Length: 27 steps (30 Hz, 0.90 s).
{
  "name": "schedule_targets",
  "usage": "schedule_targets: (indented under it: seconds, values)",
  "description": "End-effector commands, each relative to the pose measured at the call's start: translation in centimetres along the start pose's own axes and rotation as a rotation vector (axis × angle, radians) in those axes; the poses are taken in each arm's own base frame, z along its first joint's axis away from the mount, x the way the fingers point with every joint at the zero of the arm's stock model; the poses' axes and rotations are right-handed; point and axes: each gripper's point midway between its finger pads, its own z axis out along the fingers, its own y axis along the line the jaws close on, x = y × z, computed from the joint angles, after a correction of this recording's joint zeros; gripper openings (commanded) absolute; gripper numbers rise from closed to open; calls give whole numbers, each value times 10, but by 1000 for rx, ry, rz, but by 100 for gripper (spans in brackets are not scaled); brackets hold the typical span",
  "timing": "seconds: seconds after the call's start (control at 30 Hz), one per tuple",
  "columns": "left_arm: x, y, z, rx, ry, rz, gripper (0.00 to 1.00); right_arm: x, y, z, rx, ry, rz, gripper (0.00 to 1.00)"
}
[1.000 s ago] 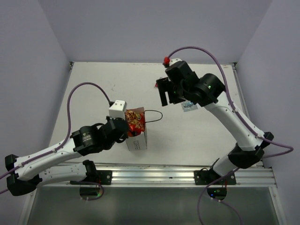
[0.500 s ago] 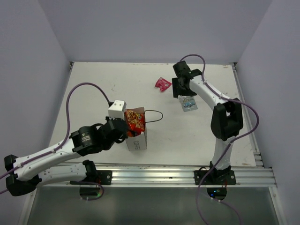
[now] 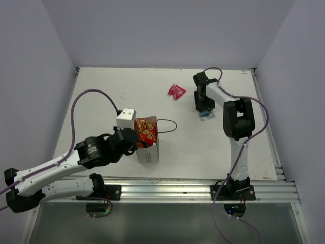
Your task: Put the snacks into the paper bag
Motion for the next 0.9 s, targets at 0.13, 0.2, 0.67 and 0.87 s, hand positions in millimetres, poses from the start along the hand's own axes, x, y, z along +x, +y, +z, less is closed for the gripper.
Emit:
schedule_targets:
  seconds: [0.13, 0.2, 0.67, 0.87]
  values:
    - [-9, -1, -3, -11, -13, -25, 0, 13, -5, 19, 5, 42, -20, 35]
    - [-8, -1, -2, -12, -12, -24, 0, 25, -9, 24, 14, 71, -27, 16]
    - [-7, -6, 1, 3, -18, -43, 0, -18, 32, -172, -461, -201, -52, 0]
    - [-3, -11, 5, 13, -3, -39, 0, 7, 99, -310, -755, -299, -265, 0]
